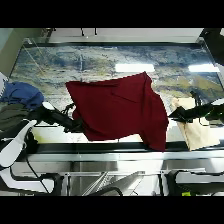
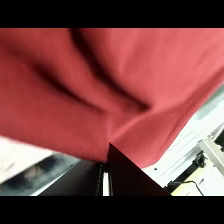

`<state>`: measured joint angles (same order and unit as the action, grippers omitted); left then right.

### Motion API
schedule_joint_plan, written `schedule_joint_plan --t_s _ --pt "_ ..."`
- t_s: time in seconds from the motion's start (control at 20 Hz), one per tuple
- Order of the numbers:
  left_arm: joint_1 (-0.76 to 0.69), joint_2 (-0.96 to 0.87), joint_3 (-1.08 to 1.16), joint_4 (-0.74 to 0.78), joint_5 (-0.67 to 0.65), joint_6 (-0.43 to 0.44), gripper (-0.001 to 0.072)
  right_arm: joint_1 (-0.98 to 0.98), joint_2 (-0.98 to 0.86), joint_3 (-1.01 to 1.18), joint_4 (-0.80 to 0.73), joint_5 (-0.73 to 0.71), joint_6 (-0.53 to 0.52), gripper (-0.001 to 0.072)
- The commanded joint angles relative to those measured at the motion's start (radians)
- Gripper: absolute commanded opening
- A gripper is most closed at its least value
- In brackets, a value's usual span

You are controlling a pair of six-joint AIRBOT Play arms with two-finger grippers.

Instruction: Fold the shirts.

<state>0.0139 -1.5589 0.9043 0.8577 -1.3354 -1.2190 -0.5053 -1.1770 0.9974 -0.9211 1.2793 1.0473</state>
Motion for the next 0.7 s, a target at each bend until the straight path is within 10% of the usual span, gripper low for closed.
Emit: schedule_joint_plan --t_s 0.0,0.4,0.55,0.6,0.65 --pt "0.098 0.085 -0.001 0.071 -0.047 0.006 0.0014 0.002 -0.031 -0.008 -0.017 -0.010 -0.003 0.0396" --pt "0.181 0.127 -0.001 0.085 -0.053 0.007 0.0014 0.143 -0.125 -0.018 0.095 -0.026 -0.034 0.0392" --pt "0.182 0.127 -0.001 0.085 -0.053 0.006 0.0014 0.227 -0.135 -0.017 0.100 -0.016 -0.034 0.0276" --pt "0.182 0.127 -0.001 0.085 -0.054 0.006 0.0014 0.245 -0.130 -0.017 0.122 -0.008 -0.049 0.0063" --pt "0.182 0.127 -0.001 0.084 -0.054 0.006 0.0015 0.257 -0.121 -0.017 0.155 -0.002 -0.065 0.0019"
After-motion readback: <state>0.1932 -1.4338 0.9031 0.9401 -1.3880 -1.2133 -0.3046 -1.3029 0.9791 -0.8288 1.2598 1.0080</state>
